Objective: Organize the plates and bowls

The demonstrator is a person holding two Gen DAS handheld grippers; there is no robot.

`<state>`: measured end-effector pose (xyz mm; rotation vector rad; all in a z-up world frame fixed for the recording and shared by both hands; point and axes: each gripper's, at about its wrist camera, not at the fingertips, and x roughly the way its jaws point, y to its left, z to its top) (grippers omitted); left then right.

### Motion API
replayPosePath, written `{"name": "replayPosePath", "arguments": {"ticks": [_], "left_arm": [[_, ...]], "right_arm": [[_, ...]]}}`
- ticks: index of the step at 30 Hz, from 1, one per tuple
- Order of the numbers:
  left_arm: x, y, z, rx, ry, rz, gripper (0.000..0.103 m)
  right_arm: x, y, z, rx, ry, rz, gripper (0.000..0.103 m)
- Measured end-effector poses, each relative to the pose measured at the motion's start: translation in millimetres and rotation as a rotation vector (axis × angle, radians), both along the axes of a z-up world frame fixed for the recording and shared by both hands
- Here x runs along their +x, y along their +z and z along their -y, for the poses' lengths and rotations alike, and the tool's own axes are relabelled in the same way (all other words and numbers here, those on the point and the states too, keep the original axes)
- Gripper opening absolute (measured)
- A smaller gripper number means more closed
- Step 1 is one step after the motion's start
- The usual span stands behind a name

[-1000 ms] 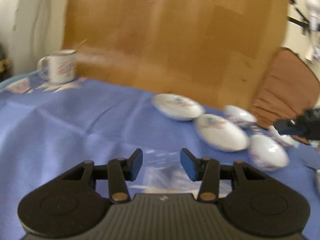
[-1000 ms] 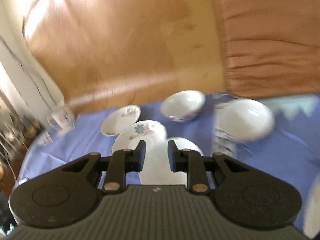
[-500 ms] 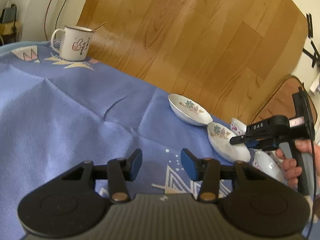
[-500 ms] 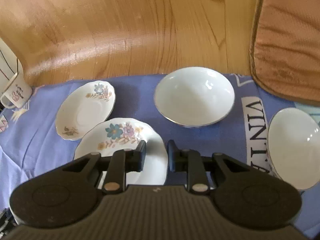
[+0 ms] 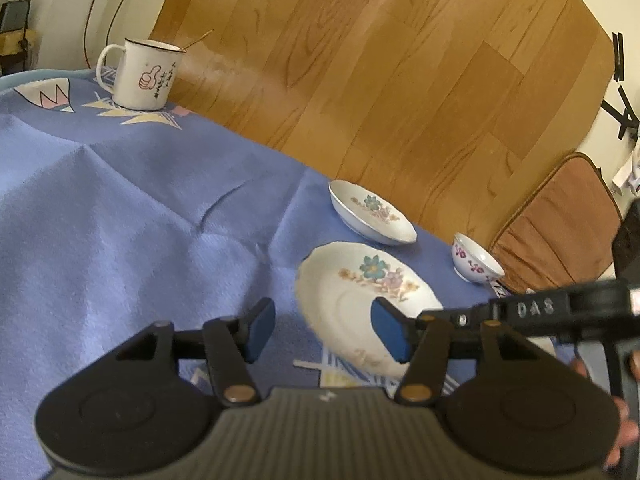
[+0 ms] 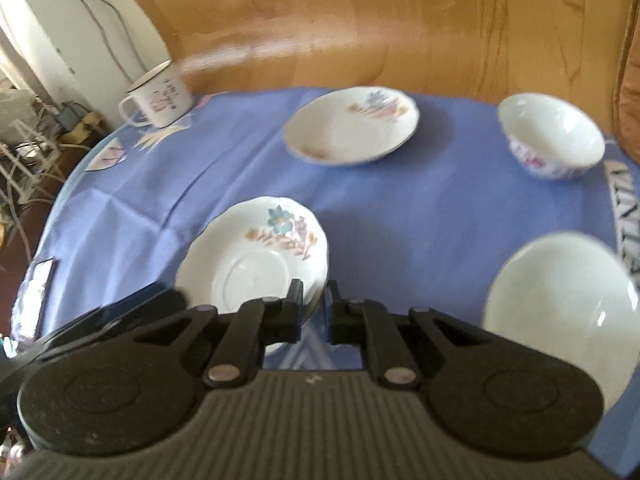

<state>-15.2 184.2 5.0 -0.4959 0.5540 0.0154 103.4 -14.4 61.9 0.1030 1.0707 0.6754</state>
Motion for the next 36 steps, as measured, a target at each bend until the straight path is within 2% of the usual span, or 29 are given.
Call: {"name": "replayPosePath", "arguments": {"ticks": [6, 9, 11, 14, 19, 21, 23, 25, 27, 28, 30, 32, 33, 36], "left_arm": [[1, -2, -3, -0.015, 0.004, -0.018, 0.052], [0, -2, -1, 0.002, 0.014, -0.021, 0.043], [-2, -1, 0, 0.014, 0.021, -0.02, 0.03], [-5, -2, -1, 0.01, 0.028, -0.022, 0.018], [-11, -4, -6, -0.048, -0.004, -0.009, 0.016], [-15, -4, -9, -0.059, 0.007, -0.006, 0.024], [-19, -3, -14, -0.075, 0.023, 0.007, 0.054], [-23, -2, -17, -0.096, 0.012, 0.037, 0.061], [-22, -2, -14, -0.096, -0.015, 0.036, 0.062], [-20, -3, -11, -0.089, -0.025, 0.025, 0.06], [-16, -5, -7, -0.079, -0.036, -0.002, 0.051], [-12, -7, -5, -0.066, -0.036, -0.027, 0.021], [-10, -8, -4, -0.061, -0.043, -0.046, 0.014], [-15, -9, 1, -0.065, -0.037, -0.056, 0.013]], "right_arm": [[-28, -8, -2, 0.079, -0.012, -0.028, 0.015], [-39, -13, 5, 0.12, -0.029, -0.034, 0.016], [-41, -17, 12, 0.151, -0.059, -0.054, 0.016], [-46, -20, 21, 0.201, -0.099, -0.081, 0.017], [-56, -28, 39, 0.299, -0.141, -0.122, 0.017], [-59, -27, 45, 0.316, -0.145, -0.119, 0.021], [-62, -24, 48, 0.311, -0.156, -0.098, 0.026], [-65, -21, 49, 0.301, -0.161, -0.07, 0.026], [-66, -19, 49, 0.298, -0.154, -0.05, 0.026], [-65, -20, 48, 0.3, -0.151, -0.048, 0.026], [-63, -24, 45, 0.309, -0.148, -0.064, 0.026], [-60, -31, 43, 0.32, -0.146, -0.098, 0.02], [-61, -32, 44, 0.33, -0.16, -0.103, 0.019], [-67, -30, 52, 0.335, -0.167, -0.098, 0.019]]}}
